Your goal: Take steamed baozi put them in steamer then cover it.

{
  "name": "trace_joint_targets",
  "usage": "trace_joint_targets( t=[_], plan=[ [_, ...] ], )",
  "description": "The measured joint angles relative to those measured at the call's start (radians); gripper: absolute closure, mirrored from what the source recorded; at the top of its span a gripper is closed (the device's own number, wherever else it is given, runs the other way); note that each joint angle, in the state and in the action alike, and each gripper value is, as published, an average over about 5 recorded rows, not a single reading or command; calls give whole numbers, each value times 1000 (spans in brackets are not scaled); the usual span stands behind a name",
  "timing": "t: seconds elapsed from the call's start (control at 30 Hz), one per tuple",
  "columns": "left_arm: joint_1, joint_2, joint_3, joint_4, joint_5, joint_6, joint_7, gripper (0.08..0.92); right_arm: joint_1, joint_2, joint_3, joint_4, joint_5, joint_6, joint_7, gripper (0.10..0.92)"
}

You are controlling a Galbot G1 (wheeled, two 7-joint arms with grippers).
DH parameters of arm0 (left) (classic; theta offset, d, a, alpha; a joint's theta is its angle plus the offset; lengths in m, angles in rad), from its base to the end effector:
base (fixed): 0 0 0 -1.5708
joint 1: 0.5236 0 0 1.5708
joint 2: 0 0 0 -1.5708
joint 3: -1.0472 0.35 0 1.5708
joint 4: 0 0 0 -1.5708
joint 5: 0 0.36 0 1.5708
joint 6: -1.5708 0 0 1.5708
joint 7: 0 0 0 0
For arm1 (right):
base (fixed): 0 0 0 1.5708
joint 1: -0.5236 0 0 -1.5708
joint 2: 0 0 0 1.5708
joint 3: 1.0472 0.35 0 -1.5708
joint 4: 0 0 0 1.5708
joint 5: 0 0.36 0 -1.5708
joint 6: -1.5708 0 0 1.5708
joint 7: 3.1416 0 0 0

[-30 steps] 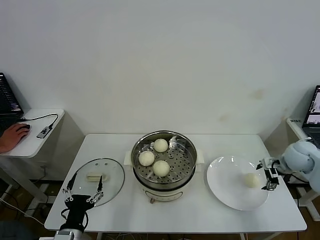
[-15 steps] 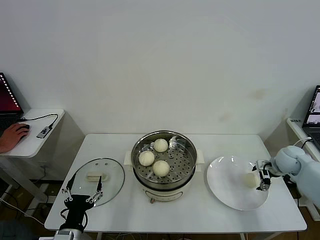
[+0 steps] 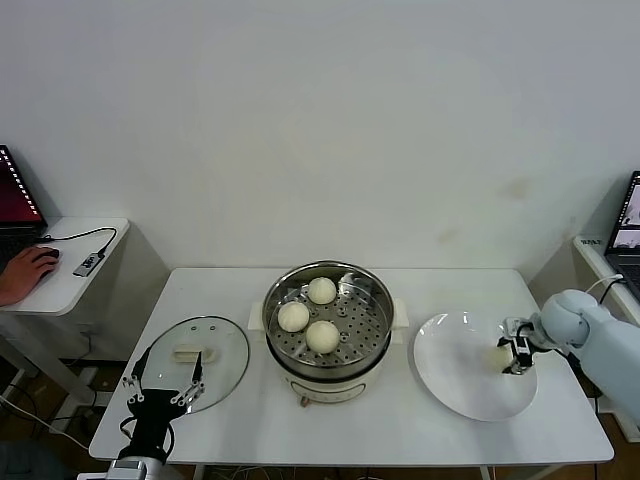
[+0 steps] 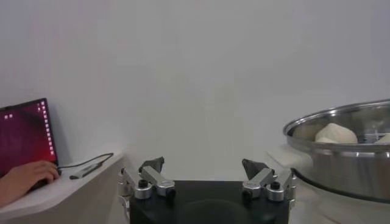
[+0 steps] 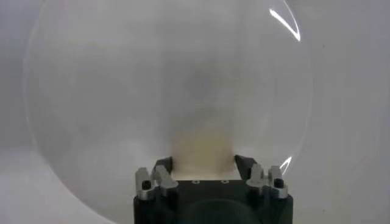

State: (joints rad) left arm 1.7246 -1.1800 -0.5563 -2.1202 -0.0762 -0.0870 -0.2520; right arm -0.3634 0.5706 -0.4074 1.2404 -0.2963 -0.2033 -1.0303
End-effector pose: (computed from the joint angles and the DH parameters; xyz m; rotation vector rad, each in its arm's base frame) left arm 0.1476 0.0710 -0.3061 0.0717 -3.1063 -0.4004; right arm 0.4621 -0.2453 -0.2452 1.0266 -1.4318 1.3329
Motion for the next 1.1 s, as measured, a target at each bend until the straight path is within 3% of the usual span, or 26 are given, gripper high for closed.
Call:
trace_joint_targets(
  t=[0.47,0.8,1.1],
  plan=[
    [-7,0,5,-5,0,3,0,177,126,-103,-98,124,113,-64,-35,448],
    [-21,1,12,-3,-7,5,1,177,519,-134,-408,282,324,-181,-30,440],
    [-32,8,7,0,-20,5,1,177,842,-42,-669,350,542,-306,26,440]
  ],
)
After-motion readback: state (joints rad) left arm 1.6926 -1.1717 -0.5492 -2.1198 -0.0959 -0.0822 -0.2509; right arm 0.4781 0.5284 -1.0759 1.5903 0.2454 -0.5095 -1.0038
